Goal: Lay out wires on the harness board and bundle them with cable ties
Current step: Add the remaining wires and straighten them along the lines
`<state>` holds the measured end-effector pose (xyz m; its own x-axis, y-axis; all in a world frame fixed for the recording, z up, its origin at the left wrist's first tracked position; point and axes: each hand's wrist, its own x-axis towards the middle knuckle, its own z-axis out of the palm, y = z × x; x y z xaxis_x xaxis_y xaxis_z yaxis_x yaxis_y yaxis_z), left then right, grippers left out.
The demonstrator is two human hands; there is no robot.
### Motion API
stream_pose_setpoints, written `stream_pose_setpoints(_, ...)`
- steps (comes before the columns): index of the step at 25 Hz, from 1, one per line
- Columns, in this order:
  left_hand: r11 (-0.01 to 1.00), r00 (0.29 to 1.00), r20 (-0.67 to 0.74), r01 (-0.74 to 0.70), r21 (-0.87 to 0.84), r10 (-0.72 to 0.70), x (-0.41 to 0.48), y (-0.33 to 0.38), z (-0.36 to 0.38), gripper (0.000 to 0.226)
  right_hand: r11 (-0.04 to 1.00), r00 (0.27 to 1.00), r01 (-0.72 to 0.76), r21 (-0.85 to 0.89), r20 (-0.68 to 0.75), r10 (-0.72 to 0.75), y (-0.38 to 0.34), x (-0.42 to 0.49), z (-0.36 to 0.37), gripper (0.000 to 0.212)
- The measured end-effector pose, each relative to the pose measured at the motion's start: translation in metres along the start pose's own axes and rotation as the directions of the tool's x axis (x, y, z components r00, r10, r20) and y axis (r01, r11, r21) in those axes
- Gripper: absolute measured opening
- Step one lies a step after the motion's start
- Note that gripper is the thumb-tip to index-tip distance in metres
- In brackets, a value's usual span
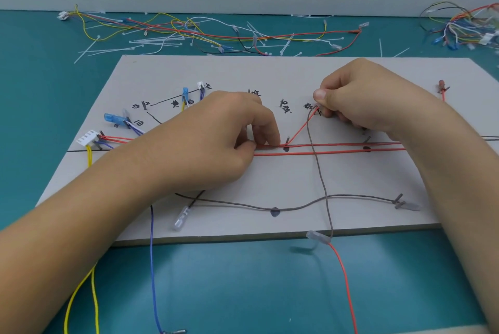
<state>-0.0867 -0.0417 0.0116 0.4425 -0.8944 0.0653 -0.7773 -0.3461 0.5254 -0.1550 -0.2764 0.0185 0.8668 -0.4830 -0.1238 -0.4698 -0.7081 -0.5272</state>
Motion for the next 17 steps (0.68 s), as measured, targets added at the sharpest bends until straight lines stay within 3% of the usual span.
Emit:
stream_pose_setpoints(4,0.997,0.997,0.044,-0.068,0.047,0.066,0.001,0.007,-0.001,0.061,1.000,1.000,0.021,0.023,-0.001,-0.021,0.003,0.001,0.001,0.039)
stream_pose_setpoints(10,0.935,0.977,0.184,-0.166,0.314,0.112,-0.002,0.029,-0.003,0.084,0.999,1.000,0.029,0.024,-0.005,-0.029,0.005,0.000,0.000,0.041)
stream_pose_setpoints(14,0.918,0.946,0.305,-0.214,0.335,0.109,-0.002,0.035,0.005,0.072,0.999,0.999,0.038,0.012,-0.002,-0.038,0.007,0.003,0.001,0.042)
stream_pose_setpoints(17,0.935,0.943,0.291,-0.241,0.262,0.161,0.002,0.033,0.010,0.041,0.999,0.999,0.042,0.013,0.005,-0.042,0.006,0.003,0.000,0.042)
